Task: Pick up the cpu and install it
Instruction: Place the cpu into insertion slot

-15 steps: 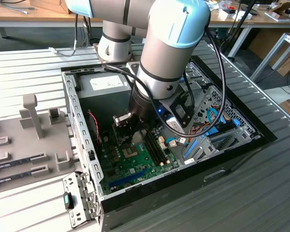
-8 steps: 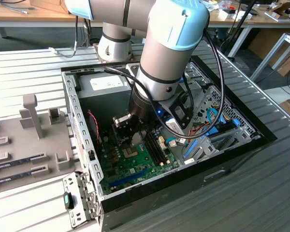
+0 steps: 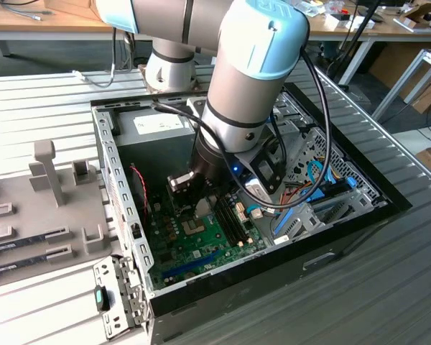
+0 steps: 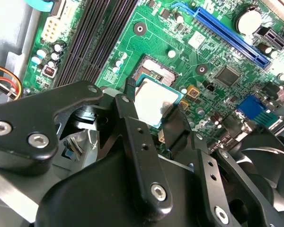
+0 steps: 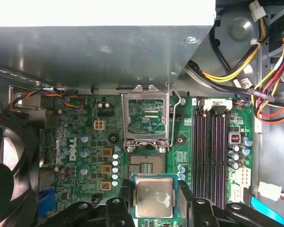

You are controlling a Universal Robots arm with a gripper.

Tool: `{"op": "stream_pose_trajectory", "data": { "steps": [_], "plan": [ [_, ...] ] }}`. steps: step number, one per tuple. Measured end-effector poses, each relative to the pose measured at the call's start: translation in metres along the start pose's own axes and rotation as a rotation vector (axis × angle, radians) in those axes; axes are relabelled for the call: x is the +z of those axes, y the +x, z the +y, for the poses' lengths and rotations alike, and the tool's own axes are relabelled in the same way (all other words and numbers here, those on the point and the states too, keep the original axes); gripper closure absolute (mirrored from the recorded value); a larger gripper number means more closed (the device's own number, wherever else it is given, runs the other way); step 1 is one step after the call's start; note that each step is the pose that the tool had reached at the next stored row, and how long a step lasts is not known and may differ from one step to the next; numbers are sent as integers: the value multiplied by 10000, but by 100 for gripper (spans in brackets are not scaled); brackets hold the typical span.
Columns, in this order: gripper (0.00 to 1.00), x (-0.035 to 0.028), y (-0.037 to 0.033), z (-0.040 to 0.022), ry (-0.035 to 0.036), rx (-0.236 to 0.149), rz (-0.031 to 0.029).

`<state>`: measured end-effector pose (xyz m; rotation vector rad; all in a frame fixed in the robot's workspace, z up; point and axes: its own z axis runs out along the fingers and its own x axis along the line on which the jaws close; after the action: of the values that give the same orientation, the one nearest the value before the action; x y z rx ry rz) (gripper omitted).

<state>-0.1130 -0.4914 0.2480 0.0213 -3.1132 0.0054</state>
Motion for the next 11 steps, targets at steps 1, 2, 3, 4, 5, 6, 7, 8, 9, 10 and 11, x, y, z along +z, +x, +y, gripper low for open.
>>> {"op": "stream_pose_trajectory", "data": {
  "steps": [1, 2, 3, 4, 5, 6, 7, 8, 9, 10, 11],
  "plan": [
    [53, 7, 0, 0, 0, 0, 0],
    [53, 12, 0, 0, 0, 0, 0],
    [53, 21, -1, 0, -1, 0, 0],
    [53, 29, -1, 0, 0, 0, 0],
    [53, 37, -1, 0, 0, 0, 0],
    [53, 47, -1, 0, 0, 0, 0],
    [53, 56, -1, 0, 0, 0, 0],
    [53, 64, -2, 0, 0, 0, 0],
    [53, 71, -2, 0, 0, 0, 0],
    [53, 76, -2, 0, 1, 0, 1],
    [53, 80, -2, 0, 0, 0, 0]
  ]
}}
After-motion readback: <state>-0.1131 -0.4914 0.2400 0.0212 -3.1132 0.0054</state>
